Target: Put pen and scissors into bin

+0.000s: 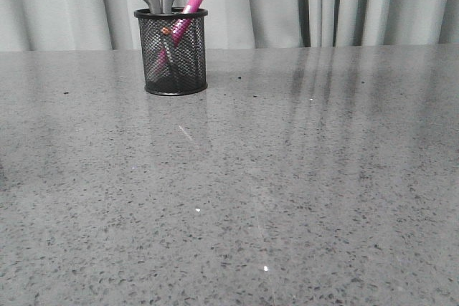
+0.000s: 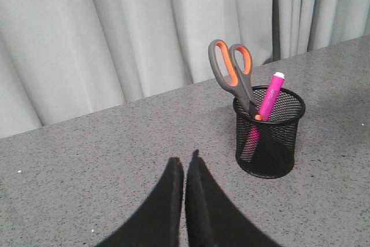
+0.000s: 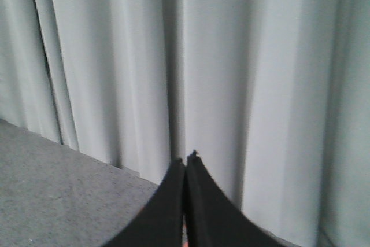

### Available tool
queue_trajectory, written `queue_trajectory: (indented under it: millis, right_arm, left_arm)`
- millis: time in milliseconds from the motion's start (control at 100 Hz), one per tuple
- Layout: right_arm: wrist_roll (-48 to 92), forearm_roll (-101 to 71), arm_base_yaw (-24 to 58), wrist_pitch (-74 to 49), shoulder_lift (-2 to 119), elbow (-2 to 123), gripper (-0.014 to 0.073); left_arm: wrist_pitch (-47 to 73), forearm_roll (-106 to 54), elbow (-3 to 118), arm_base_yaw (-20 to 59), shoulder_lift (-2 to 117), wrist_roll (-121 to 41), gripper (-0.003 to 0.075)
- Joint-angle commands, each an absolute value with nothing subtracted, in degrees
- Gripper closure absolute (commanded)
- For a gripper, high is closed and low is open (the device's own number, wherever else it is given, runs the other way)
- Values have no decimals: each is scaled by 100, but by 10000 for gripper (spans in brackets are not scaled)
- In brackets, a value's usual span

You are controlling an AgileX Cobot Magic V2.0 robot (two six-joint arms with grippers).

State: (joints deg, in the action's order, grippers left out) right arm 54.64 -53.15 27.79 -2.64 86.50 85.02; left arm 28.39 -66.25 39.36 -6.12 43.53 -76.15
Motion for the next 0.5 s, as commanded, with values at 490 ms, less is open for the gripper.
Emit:
queue_trajectory:
  millis: [490]
  right_arm:
    - [5539, -4661, 1934, 1502, 3428, 2922, 662]
  left_arm:
    - [1350, -7353, 2059, -616, 1740, -7567, 739]
